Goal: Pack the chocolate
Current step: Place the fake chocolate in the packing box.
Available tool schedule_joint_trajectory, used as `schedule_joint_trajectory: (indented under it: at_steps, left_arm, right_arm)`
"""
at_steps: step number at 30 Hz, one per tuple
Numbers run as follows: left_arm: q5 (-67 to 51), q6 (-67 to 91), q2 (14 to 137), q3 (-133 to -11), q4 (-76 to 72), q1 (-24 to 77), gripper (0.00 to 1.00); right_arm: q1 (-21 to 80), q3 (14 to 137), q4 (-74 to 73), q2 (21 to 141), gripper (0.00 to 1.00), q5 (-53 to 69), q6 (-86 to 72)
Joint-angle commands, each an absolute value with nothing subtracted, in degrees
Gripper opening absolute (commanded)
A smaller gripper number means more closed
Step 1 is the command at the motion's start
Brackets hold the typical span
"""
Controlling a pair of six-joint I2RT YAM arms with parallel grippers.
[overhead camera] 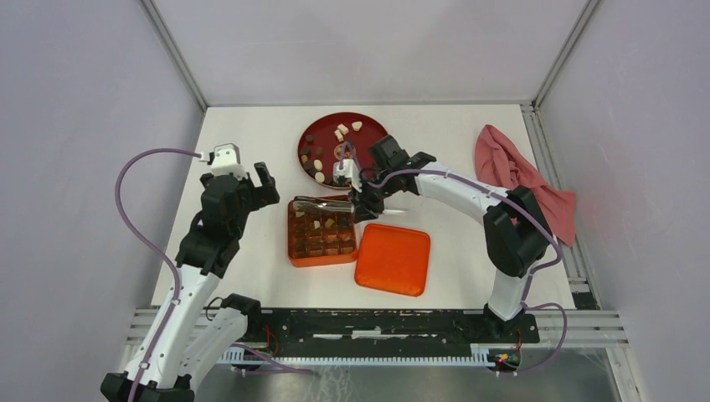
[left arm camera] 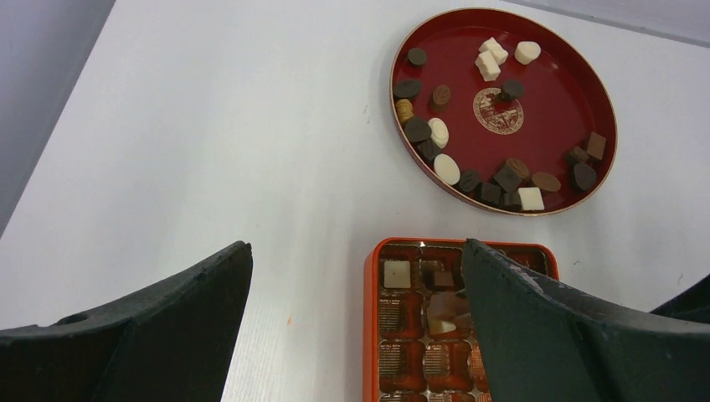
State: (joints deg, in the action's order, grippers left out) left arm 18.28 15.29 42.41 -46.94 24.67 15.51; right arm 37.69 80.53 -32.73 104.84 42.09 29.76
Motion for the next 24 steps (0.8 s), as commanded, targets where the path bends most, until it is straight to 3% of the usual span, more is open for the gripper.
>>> schedule_joint_trajectory:
  at_steps: [1,17,24]
  left_arm:
    - [21.42,14.04,41.18,-46.41,21.79,15.52,1.0]
    - [20.98,13.91,41.93,-46.58,22.13,15.56,1.0]
    - [20.83,13.82,41.92,-46.61,22.05,15.53,1.0]
  right_arm:
    - [41.02,82.15,-28.54,105.6,0.0,37.7,28.83]
    - [44.03,83.31,-31.27,109.63,0.06,30.99,31.29]
    - [45.06,84.74,-32.24,109.85,0.16,28.7,31.09]
